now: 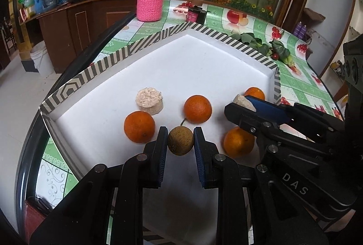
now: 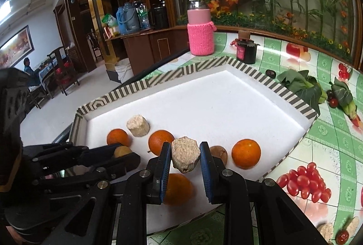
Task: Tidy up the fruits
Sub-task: 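Carry the brown fruit and bun into the tray and open both tools, then grasp another brown round fruit with the left tool while the right tool grasps a red date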
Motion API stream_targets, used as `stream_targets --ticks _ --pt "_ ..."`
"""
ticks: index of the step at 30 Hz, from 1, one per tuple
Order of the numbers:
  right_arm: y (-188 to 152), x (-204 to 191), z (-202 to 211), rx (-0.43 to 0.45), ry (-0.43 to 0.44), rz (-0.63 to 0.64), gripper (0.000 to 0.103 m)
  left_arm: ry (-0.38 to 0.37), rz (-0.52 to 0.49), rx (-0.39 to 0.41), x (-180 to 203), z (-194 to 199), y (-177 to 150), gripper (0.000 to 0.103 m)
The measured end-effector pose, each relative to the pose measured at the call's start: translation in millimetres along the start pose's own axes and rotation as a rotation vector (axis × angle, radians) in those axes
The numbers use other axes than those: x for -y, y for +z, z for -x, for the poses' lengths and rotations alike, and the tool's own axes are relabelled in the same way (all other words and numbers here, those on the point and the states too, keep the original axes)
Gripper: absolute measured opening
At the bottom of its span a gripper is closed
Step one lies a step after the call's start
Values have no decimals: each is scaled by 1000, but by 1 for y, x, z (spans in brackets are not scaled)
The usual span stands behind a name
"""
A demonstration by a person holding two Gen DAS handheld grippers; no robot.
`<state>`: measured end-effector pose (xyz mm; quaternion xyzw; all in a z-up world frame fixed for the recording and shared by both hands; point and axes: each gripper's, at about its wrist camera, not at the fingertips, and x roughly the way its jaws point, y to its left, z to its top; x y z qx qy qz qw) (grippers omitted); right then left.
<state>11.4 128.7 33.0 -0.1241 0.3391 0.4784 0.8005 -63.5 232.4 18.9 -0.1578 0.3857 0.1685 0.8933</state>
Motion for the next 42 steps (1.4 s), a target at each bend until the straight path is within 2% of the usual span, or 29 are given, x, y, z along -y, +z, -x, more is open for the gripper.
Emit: stream_targets --ticks 11,31,37,42 --pt "1 4 -2 -8 3 -22 25 35 7 -21 -1 -5 -1 22" --pt "-1 3 -1 -12 20 -22 26 54 17 -19 0 -6 0 24" --pt "-2 8 1 -1 19 -44 26 53 26 13 -2 0 1 47" --pt "2 20 33 103 -41 -47 26 34 33 65 -1 10 2 48"
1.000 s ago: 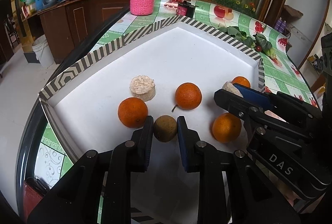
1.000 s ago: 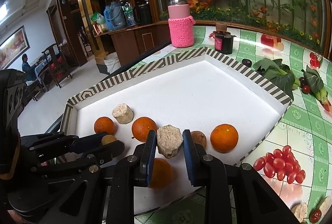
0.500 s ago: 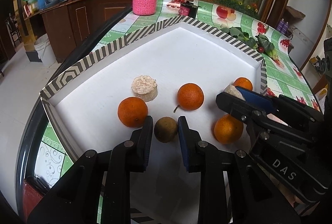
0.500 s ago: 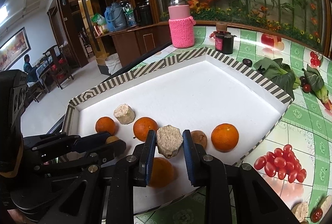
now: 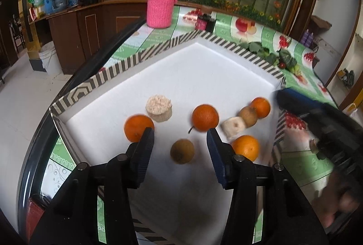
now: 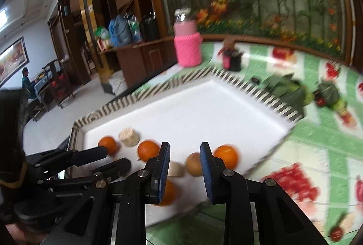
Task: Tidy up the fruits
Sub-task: 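Grasp another brown round fruit with the left tool while the right tool grasps a red date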
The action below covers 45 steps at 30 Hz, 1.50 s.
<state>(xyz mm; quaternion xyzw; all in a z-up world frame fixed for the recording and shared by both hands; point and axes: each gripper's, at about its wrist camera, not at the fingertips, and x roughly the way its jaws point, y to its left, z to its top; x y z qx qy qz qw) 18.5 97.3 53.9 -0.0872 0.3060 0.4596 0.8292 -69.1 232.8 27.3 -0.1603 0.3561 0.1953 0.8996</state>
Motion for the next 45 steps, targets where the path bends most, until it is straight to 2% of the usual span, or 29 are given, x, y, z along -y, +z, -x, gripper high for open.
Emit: stream_targets --ticks 2,5,8,10,13,16,17,21,25,29,32,34,39,42,45 --pt "3 14 25 50 -17 -10 26 -16 -10 37 3 7 1 48" --pt "-2 57 76 133 -71 -38 26 -77 -63 107 18 22 2 48" --pt "-21 101 116 157 -138 -72 26 -175 -148 155 43 34 -1 48" --pt "-39 130 132 134 -176 -91 26 -244 -216 162 65 37 -5 48" --pt "-62 156 139 72 -198 -124 26 -341 -299 92 105 28 -13 48" --pt "-79 169 139 15 -151 -155 26 -438 -374 -9 145 15 -22 48" --pt "-83 169 135 -17 -133 -158 26 -452 -399 -30 156 12 -26 48" --pt "-87 160 121 -89 -162 -89 26 -506 -481 -113 192 2 -41 48" --pt "-88 158 109 -130 -171 -55 26 -515 -529 -173 210 -7 -51 48" --pt "-88 154 105 -147 -163 -32 26 -517 -545 -196 218 -12 -56 48" --pt "-87 149 102 -151 -150 -6 26 -508 -526 -202 214 -15 -52 48" --pt "-86 148 97 -168 -172 6 26 -498 -507 -200 210 -17 -49 48" --pt "-84 151 94 -179 -168 -4 26 -463 -436 -213 197 -25 -41 48" --pt "-84 152 91 -190 -153 -8 26 -467 -422 -215 194 -24 -40 48" --pt "-85 154 80 -249 -159 -15 20 -465 -434 -213 197 -24 -41 48"
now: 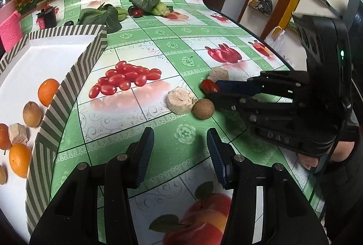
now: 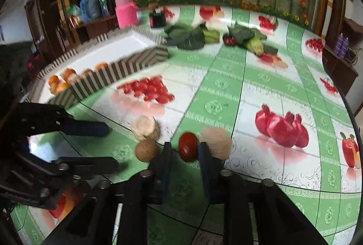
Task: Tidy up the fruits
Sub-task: 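Grasp another brown round fruit with the left tool while the right tool grasps a red date, then carry the brown fruit and red date into the tray and open both tools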
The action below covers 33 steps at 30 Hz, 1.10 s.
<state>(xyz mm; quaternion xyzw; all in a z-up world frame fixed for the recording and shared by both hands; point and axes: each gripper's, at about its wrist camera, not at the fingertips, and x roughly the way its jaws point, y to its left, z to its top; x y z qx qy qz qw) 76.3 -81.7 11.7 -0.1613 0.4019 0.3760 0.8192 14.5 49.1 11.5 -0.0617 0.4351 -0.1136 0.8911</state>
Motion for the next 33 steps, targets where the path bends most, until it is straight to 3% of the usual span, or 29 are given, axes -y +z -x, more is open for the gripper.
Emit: stream_targets --ticks 12,22,26,30,33 --pt "0 13 21 122 13 -81 18 -52 -9 10 2 -10 14 48" --pt "-3 50 47 242 6 -267 18 -95 -33 -1 20 -20 20 47" --pt "-4 49 49 249 6 -268 18 -82 -33 -3 22 -25 25 39" --pt "-4 49 49 250 2 -268 18 -72 -26 -8 21 -27 26 21" --pt "-4 48 49 260 3 -264 18 -69 -11 -5 17 -26 25 20"
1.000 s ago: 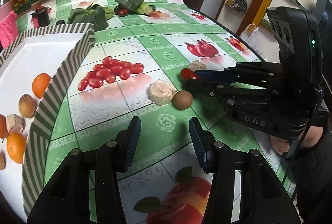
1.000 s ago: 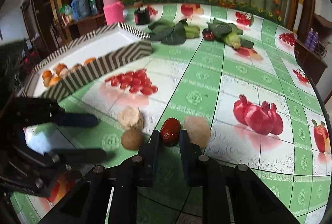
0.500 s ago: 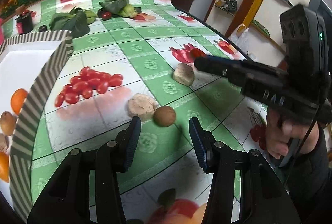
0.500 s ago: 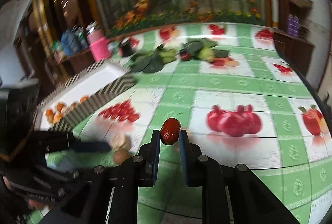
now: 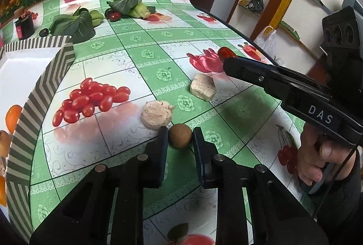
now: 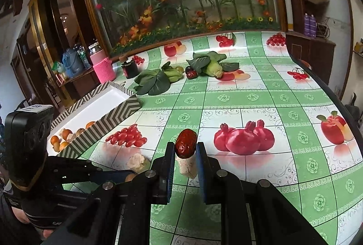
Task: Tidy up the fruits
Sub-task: 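Carry the brown fruit and red date into the tray and open both tools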
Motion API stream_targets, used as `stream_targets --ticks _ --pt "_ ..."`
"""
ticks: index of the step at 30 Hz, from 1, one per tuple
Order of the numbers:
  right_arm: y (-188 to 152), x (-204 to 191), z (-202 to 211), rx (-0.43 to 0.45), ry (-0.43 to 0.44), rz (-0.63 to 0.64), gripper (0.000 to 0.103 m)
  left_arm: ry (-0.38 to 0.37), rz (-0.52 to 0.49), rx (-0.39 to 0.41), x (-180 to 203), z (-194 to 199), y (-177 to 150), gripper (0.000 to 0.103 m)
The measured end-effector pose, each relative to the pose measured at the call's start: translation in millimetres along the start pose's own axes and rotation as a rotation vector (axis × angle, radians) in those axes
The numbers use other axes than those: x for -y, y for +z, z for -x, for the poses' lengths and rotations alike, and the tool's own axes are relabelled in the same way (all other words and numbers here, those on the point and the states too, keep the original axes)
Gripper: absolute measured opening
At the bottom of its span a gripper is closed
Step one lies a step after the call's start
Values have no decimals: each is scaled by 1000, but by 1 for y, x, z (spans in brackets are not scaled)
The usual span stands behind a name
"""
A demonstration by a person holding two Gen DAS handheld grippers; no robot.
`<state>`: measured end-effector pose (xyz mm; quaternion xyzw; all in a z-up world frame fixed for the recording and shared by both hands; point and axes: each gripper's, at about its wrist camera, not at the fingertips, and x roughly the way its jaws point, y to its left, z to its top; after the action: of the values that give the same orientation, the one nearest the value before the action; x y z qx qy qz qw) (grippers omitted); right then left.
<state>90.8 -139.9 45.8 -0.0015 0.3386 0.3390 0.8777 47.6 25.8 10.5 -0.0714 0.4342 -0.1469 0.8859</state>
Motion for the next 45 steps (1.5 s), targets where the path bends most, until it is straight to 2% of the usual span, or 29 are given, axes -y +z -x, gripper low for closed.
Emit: stream_targets --ticks 5,12,25,30,45 --pt "-2 -3 3 19 4 22 18 -6 -7 17 0 11 -5 20" --pt "-5 -7 0 10 -7 51 18 -12 22 93 -8 39 -3 20" --pt "-4 -21 4 63 -51 70 18 59 126 186 -48 79 -4 21" --pt "0 -39 -4 75 -65 76 18 88 163 206 -65 93 -8 21" --pt "25 -117 -35 66 27 183 18 152 254 260 -107 130 -24 21"
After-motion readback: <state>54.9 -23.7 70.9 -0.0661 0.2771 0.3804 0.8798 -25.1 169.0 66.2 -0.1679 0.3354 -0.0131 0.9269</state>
